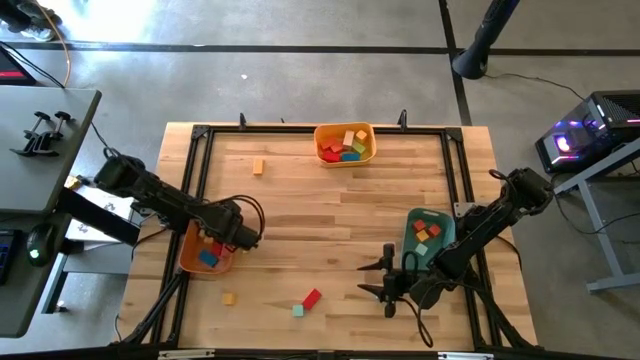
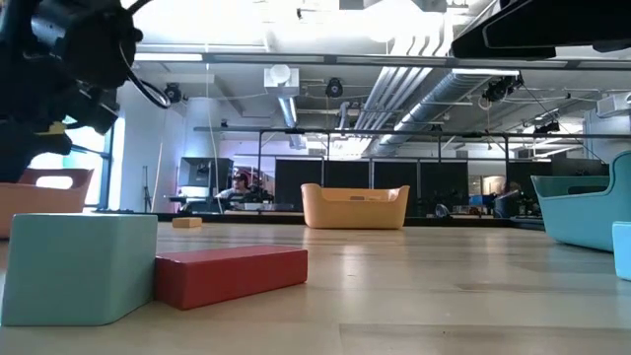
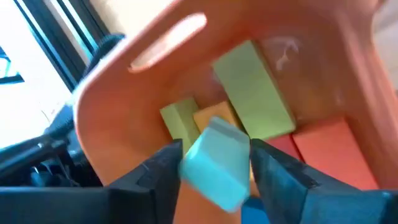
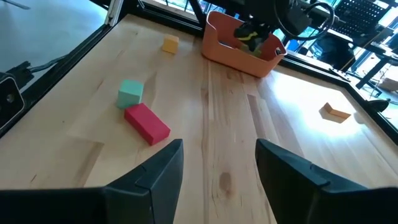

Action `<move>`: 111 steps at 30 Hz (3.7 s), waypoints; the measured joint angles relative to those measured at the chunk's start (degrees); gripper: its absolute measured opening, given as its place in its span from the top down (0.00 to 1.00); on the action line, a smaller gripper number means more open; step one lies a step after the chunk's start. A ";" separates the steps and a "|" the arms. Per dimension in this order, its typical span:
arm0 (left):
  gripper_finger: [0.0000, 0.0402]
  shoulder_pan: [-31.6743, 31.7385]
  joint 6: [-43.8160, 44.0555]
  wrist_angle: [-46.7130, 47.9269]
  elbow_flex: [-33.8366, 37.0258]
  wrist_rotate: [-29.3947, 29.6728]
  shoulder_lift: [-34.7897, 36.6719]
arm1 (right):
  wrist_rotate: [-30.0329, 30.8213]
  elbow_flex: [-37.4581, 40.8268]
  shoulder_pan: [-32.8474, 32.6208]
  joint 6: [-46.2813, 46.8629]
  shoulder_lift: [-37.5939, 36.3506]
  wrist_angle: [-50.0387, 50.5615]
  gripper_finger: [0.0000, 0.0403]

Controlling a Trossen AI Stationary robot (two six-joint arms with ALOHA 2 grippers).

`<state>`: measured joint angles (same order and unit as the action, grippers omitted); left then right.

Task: Sort blocks by size
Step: Put the light blue medium block into the orange bin, then put the light blue small block into the green bin

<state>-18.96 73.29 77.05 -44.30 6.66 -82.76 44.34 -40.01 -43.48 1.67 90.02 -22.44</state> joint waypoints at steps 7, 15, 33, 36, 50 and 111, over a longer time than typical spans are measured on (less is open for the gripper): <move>0.50 1.69 -0.97 2.27 -0.16 1.41 1.18 | 0.02 0.00 0.00 0.00 0.00 0.01 0.51; 0.50 0.04 2.89 8.67 -6.75 10.71 8.99 | -0.05 0.00 0.43 0.04 0.00 0.01 0.51; 0.51 -17.25 -36.40 -63.00 -8.08 42.46 3.06 | -2.58 0.00 0.50 2.43 0.00 1.30 0.51; 0.51 -17.14 -47.75 -75.54 -8.08 38.56 -1.91 | -2.62 0.00 0.77 2.11 0.00 0.98 0.51; 0.51 -4.97 -40.22 -88.82 -8.05 22.41 -20.92 | -8.74 0.00 3.58 5.25 -0.01 0.85 0.51; 0.51 -1.03 -61.36 -110.66 -9.69 19.49 -22.67 | -28.20 -2.54 1.48 21.62 5.38 27.71 0.34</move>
<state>-19.99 11.92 -33.61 -54.00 26.15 -105.43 16.14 -42.54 -42.00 23.29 95.40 5.26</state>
